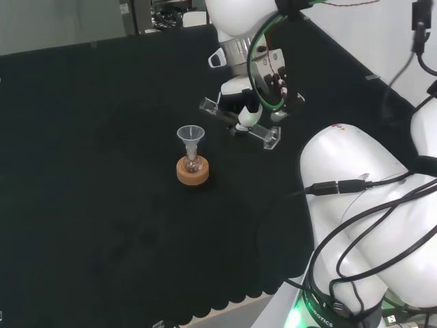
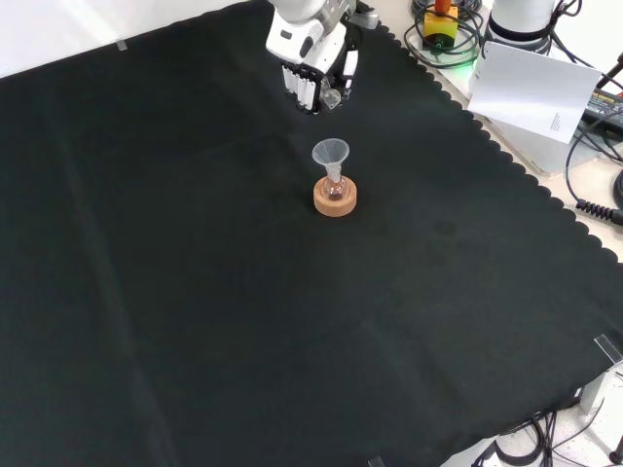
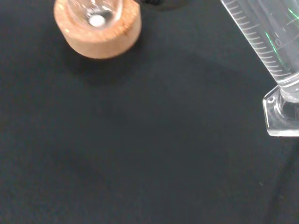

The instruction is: Pour the water from the graduated cylinder into the round-bottom flask.

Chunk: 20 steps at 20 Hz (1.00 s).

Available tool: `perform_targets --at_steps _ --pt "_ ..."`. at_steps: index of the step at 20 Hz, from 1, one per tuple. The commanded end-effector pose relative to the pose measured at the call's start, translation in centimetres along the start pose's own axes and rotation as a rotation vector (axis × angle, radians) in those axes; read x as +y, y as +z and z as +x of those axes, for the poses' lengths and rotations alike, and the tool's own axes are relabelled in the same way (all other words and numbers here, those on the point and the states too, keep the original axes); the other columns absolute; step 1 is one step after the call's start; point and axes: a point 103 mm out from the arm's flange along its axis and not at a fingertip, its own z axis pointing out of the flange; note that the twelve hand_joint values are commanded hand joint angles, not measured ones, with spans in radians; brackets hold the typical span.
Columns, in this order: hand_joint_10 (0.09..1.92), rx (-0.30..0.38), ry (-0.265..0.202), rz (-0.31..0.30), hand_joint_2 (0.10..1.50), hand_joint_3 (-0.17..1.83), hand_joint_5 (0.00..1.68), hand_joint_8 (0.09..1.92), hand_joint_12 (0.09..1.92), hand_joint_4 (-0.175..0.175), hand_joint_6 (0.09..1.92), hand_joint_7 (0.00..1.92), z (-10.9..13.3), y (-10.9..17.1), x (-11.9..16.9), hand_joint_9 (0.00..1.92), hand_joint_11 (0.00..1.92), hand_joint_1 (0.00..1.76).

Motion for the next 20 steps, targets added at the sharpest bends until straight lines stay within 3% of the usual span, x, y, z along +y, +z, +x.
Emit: perform_targets --at_steps 1,20 --pt "0.79 -0.017 0.034 0.067 1.08 0.00 0.99 1.07 0.89 -0.175 0.96 0.90 -0.83 0.05 -0.46 1.16 1.06 1.39" --pt "0.79 -0.099 0.020 0.194 1.08 0.00 1.00 1.06 0.88 -0.175 0.95 0.91 -0.91 -0.23 -0.08 1.17 1.07 1.39"
